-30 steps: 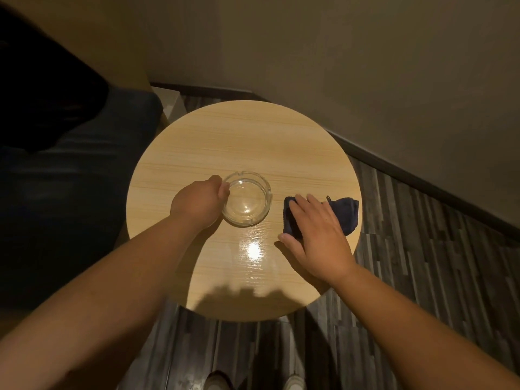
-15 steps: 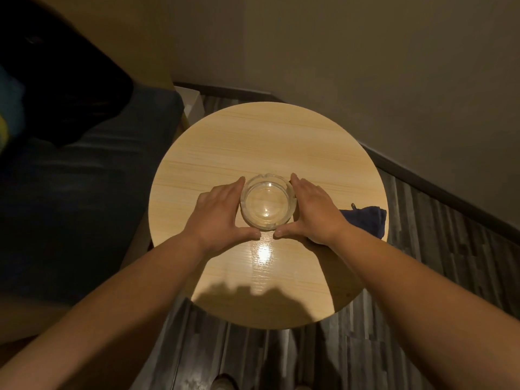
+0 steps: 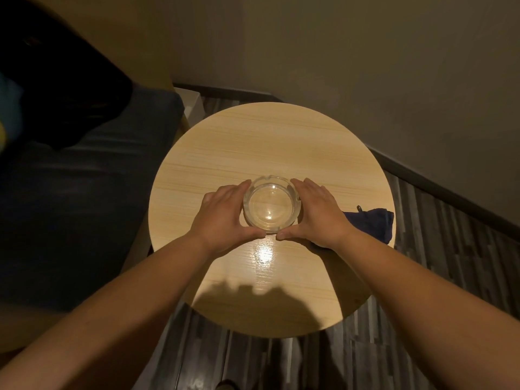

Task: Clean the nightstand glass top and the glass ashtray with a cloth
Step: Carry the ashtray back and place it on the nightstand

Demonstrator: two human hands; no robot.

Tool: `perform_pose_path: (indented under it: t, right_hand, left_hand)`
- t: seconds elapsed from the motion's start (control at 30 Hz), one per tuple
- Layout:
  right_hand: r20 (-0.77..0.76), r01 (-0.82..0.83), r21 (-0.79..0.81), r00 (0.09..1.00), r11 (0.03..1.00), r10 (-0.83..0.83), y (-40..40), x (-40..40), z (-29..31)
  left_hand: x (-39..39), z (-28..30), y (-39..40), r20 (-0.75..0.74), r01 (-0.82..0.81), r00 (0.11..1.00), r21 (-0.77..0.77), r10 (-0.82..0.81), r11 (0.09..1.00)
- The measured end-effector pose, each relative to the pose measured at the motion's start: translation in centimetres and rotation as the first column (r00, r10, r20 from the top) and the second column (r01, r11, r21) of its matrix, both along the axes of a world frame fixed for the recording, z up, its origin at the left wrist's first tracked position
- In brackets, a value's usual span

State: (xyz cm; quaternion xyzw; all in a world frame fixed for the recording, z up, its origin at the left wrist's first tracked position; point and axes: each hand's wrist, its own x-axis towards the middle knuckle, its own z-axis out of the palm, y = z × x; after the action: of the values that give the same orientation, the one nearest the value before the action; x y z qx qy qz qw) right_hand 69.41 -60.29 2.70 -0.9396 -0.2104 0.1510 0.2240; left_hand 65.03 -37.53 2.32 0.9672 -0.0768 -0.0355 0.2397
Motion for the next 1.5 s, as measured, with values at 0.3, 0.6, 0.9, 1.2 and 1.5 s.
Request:
perform_pose_path:
  t: [0.3,0.6,0.9,1.2,1.5]
  right_hand:
    - [-0.137,0.031,0.171,0.991,0.985,-0.007,1.5,-1.0,4.5]
    - [-0.106,-0.055,0.208,0.991,0.976,0.078,6.4,-3.4,16.8]
    - [-0.015,-0.231,0.306,0.969,0.924,0.248,14.3,-8.9,25.9]
    - [0.020,-0.584,0.369,0.783,0.723,0.622,24.6,-19.4,30.5]
    - [-0.017,-0.740,0.431,0.564,0.515,0.825,37.4,-33.0,32.8]
  left_hand:
    - [-1.9,4.0,0.9,-0.127,-0.096,0.989,-0.161,0.076,0.982]
    - [-6.8,16.2,5.5,-0.093,-0.215,0.976,-0.213,0.199,0.953]
    - [-16.5,27.4,10.9,0.020,-0.357,0.930,-0.192,0.367,0.914]
    - [-33.0,31.5,15.7,0.083,-0.576,0.786,-0.262,0.613,0.775]
    - [-49.5,32.9,23.5,0.063,-0.782,0.571,-0.264,0.819,0.565]
